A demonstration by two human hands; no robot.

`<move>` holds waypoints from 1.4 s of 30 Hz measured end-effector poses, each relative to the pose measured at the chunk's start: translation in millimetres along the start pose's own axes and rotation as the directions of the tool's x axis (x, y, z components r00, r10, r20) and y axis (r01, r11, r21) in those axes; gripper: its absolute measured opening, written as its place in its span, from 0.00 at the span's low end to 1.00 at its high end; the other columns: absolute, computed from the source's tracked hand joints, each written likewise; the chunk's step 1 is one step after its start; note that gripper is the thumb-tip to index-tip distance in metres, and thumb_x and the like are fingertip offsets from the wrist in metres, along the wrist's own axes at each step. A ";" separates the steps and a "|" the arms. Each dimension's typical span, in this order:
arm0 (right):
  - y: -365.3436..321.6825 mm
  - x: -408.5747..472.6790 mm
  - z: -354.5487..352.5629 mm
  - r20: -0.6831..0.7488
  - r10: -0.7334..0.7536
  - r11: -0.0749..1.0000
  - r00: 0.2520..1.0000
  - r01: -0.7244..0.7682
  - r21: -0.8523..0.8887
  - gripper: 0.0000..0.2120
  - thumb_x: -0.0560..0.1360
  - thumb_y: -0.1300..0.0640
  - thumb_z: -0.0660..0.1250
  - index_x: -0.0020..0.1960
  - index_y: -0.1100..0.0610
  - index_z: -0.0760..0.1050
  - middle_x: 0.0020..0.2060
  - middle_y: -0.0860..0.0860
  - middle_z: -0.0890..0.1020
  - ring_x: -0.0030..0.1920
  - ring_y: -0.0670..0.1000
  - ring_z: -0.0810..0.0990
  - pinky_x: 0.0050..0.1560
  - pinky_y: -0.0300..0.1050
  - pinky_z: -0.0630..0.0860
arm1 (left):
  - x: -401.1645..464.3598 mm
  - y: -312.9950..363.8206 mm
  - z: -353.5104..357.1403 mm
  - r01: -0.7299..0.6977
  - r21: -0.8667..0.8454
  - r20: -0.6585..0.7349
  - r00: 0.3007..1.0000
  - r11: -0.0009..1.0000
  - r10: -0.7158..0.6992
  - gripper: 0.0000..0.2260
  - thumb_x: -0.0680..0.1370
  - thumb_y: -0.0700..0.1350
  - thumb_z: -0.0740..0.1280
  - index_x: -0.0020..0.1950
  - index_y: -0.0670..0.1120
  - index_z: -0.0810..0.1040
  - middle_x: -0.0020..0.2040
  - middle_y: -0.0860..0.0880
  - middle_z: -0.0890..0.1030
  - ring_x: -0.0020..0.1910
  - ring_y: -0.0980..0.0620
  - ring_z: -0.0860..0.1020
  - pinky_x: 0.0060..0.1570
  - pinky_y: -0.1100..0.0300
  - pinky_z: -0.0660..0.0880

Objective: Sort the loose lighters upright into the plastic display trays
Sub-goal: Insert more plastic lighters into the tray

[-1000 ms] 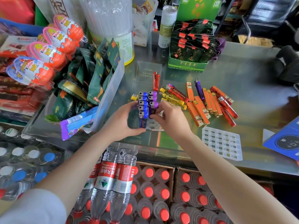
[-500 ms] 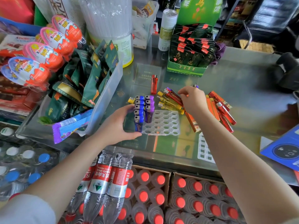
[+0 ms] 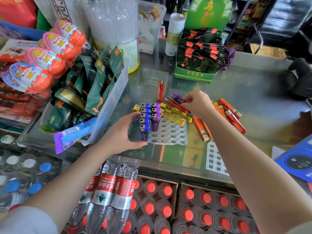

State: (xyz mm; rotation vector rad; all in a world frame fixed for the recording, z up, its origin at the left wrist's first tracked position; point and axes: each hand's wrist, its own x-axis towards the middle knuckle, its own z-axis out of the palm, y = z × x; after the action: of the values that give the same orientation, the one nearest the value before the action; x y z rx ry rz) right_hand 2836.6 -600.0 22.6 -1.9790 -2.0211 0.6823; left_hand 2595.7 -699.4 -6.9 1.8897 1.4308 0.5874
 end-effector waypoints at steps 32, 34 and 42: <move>-39.4 -103.8 64.9 -0.176 -0.266 0.951 0.948 0.288 0.112 0.08 0.73 0.57 0.68 0.48 0.61 0.75 0.45 0.54 0.82 0.36 0.48 0.72 0.34 0.41 0.67 | -2.2 16.0 -5.7 -0.086 0.012 -0.003 0.996 0.996 0.086 0.29 0.64 0.45 0.76 0.62 0.51 0.68 0.54 0.61 0.70 0.54 0.64 0.67 0.48 0.76 0.62; -37.6 -104.0 61.1 -0.155 -0.270 0.956 0.950 0.284 0.071 0.09 0.73 0.55 0.68 0.48 0.60 0.75 0.45 0.53 0.82 0.36 0.49 0.73 0.35 0.42 0.69 | -1.3 16.3 -5.8 -0.078 0.042 -0.012 0.997 0.996 0.079 0.31 0.63 0.47 0.77 0.63 0.50 0.68 0.55 0.59 0.71 0.54 0.61 0.68 0.51 0.67 0.64; 10.7 -76.8 -2.6 -0.203 -0.069 0.977 0.977 0.108 0.186 0.09 0.74 0.60 0.65 0.54 0.55 0.76 0.44 0.49 0.80 0.37 0.47 0.75 0.42 0.43 0.74 | 1.2 19.2 11.7 -0.066 0.085 -0.009 0.998 0.994 0.067 0.36 0.60 0.52 0.77 0.64 0.50 0.67 0.60 0.54 0.73 0.59 0.56 0.68 0.55 0.62 0.64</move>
State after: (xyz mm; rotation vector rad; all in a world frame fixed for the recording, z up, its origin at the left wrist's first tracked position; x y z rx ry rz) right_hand 2851.9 -675.5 31.6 -1.7587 -1.8382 0.6143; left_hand 2616.7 -704.2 -0.3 2.0097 1.4248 0.5783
